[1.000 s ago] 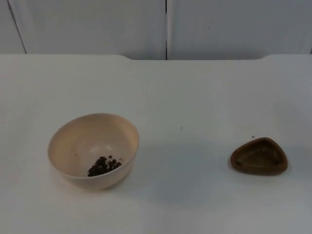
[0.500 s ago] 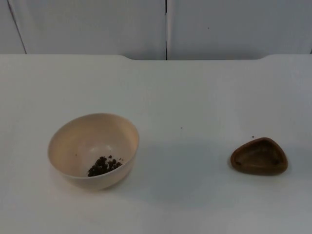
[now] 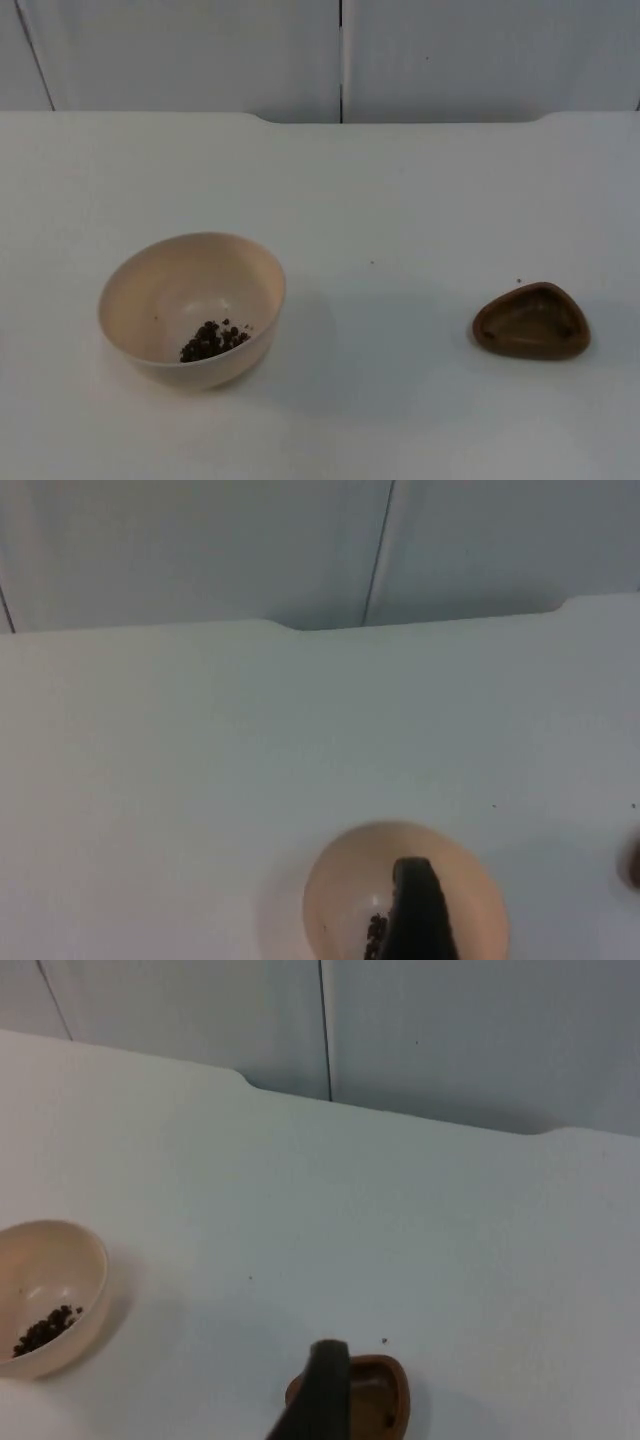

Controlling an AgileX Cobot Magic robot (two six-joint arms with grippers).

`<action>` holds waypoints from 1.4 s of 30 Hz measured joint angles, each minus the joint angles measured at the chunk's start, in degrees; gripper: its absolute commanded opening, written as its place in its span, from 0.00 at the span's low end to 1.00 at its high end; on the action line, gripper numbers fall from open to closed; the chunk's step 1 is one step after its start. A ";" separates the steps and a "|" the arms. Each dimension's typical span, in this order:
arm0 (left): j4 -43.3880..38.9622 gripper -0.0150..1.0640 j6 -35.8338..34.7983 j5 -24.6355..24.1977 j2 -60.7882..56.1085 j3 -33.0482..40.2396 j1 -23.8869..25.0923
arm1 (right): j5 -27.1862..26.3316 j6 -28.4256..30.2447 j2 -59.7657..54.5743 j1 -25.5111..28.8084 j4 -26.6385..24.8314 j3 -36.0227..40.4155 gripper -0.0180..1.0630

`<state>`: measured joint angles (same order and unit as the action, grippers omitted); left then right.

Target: Pick up the bowl with the left hand and pour the coffee beans from the cup into the bowl with the right hand.

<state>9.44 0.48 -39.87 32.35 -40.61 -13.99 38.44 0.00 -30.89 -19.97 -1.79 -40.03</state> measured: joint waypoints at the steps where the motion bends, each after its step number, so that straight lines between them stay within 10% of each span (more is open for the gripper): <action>1: 0.36 0.54 0.80 -0.56 -1.54 0.59 0.00 | 0.25 0.00 1.68 0.00 0.00 0.65 0.74; 28: 1.11 0.54 8.02 -20.11 -29.41 6.87 0.00 | 23.69 4.83 30.71 0.00 0.00 2.73 0.74; 42: -2.09 0.54 8.13 -21.71 -32.12 6.87 0.00 | 24.41 2.87 30.71 0.00 0.00 10.39 0.74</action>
<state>7.35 8.61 -61.58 0.22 -33.74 -13.99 62.84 2.87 -0.18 -19.97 -1.79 -29.64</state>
